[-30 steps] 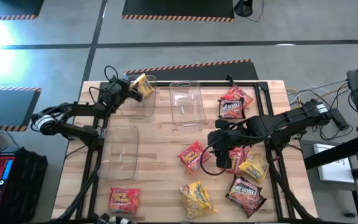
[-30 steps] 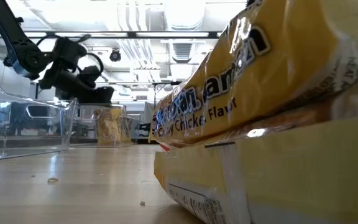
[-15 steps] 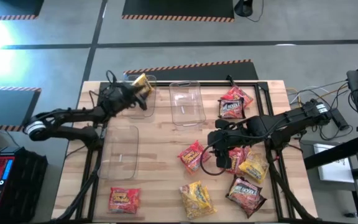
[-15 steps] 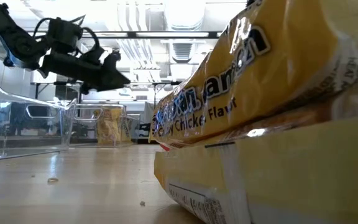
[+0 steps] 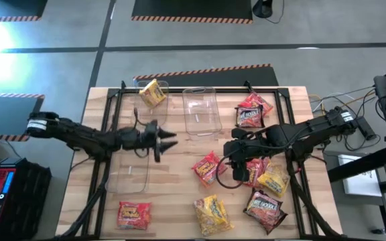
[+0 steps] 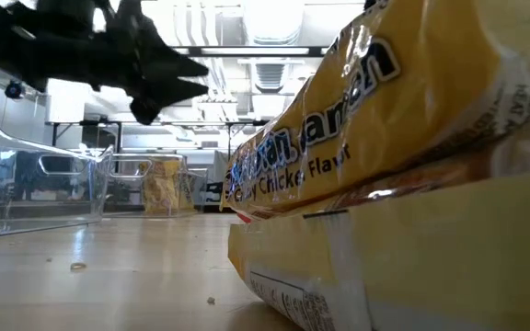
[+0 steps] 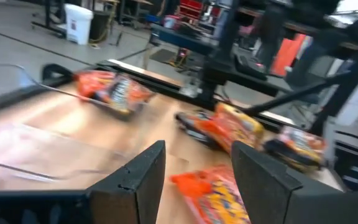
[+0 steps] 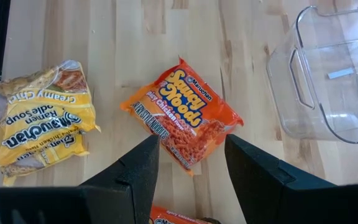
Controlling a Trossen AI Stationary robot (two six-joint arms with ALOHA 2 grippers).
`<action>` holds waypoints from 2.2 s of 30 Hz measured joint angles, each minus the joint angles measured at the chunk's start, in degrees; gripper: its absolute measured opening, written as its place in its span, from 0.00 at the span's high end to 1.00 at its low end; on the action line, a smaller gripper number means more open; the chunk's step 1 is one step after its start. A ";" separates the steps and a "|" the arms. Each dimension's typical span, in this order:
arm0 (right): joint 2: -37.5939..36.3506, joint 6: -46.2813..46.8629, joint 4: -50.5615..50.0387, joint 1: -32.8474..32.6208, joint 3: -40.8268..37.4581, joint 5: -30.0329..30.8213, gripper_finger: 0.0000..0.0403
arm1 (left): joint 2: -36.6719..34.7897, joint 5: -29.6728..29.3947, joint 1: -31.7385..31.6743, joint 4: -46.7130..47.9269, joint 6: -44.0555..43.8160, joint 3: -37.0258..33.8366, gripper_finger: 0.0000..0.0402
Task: Sort Maruchan noodles
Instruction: Put the orange noodle pack into the top right transparent bin
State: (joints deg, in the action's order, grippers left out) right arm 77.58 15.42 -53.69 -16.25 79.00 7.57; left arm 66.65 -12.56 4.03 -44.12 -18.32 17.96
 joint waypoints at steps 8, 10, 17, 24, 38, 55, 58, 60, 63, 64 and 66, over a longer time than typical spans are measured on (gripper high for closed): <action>0.00 0.00 0.03 0.02 0.00 -0.02 0.58 | 4.29 -13.91 15.37 0.06 -6.18 0.96 0.59; 0.00 0.00 0.04 0.01 0.00 -0.01 0.58 | 5.98 -15.57 17.18 0.03 -7.27 2.30 0.59; 0.00 -5.50 1.76 0.02 0.00 0.07 0.58 | 13.67 -15.43 18.48 2.92 -12.51 9.82 0.59; 0.00 -6.68 10.88 0.02 0.00 0.04 0.58 | 22.67 -11.57 18.45 9.69 -18.30 18.37 0.59; 0.08 0.01 16.28 0.02 0.00 -0.02 0.58 | 33.72 -11.65 18.08 11.16 -30.95 24.99 0.59; 0.87 18.72 16.62 -7.57 -12.47 -0.21 0.58 | 38.01 -6.89 13.71 10.69 -40.90 21.27 0.59; 0.87 21.20 20.06 -8.34 -16.00 1.05 0.58 | 38.01 -4.85 12.00 10.74 -39.07 21.24 0.59; 0.87 23.73 21.73 -8.25 -18.15 3.02 0.58 | 38.01 -3.56 10.54 10.69 -37.58 21.24 0.59; 0.86 24.40 26.38 -8.14 -21.70 4.39 0.58 | 37.99 -0.54 8.27 10.50 -35.50 21.24 0.59; 0.86 24.27 28.09 -8.18 -22.80 4.25 0.58 | 37.99 0.46 7.54 10.42 -34.92 21.24 0.59; 0.87 24.15 31.69 -8.27 -24.51 4.00 0.58 | 37.99 2.04 6.37 10.33 -34.44 21.24 0.59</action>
State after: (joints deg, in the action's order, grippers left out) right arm 78.46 39.57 -22.01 -24.52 54.49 11.58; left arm 104.64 -10.52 10.39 -33.79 -52.76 39.20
